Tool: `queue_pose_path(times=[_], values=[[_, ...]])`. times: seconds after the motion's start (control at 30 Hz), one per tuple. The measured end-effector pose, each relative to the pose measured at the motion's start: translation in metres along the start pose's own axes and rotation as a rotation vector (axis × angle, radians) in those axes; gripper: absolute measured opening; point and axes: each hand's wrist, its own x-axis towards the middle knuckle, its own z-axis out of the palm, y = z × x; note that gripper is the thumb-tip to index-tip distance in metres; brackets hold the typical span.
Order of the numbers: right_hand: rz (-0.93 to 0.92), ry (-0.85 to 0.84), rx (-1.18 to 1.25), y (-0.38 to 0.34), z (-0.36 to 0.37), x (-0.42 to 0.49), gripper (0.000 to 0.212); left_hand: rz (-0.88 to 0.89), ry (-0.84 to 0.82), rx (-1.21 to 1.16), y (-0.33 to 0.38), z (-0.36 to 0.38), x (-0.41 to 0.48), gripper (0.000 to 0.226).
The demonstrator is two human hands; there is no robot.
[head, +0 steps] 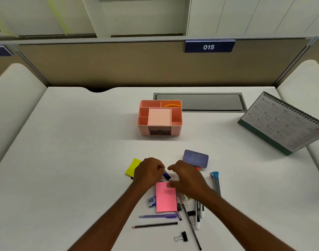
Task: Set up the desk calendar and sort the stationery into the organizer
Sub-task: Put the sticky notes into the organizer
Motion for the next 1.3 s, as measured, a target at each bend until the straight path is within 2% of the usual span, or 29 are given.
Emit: queue_pose_path(times=[0.1,0.2,0.27,0.47,0.67,0.77,0.87,1.07,1.3], values=[[-0.054,-0.075,-0.160,-0.002,0.018,-0.014,0.088,0.019,-0.109,0.092,-0.012,0.006,-0.013,0.035],[-0.082,-0.114,-0.265,-0.003,0.031,-0.022,0.109,0.055,-0.134,0.201,-0.018,0.013,-0.026,0.050],[-0.093,-0.118,-0.298,-0.004,0.037,-0.026,0.114,0.068,-0.115,0.234,-0.020,0.018,-0.031,0.051],[-0.090,-0.077,-0.326,-0.010,0.049,-0.033,0.112,0.086,-0.105,0.259,-0.020,0.024,-0.039,0.052],[-0.073,-0.029,-0.270,-0.011,0.050,-0.035,0.093,0.074,-0.043,0.124,-0.019,0.022,-0.043,0.028],[-0.051,0.021,-0.176,-0.011,0.041,-0.034,0.060,0.038,-0.027,-0.052,-0.018,0.014,-0.042,0.011],[-0.041,0.092,-0.009,-0.012,0.023,-0.030,0.029,0.077,-0.039,-0.153,-0.017,0.001,-0.039,0.007],[-0.067,0.242,0.191,-0.014,-0.018,-0.014,0.021,0.180,0.088,-0.220,0.004,-0.036,-0.029,0.012],[-0.211,0.454,0.134,-0.012,-0.075,0.016,0.021,0.282,0.356,-0.288,0.026,-0.075,-0.006,0.012]])
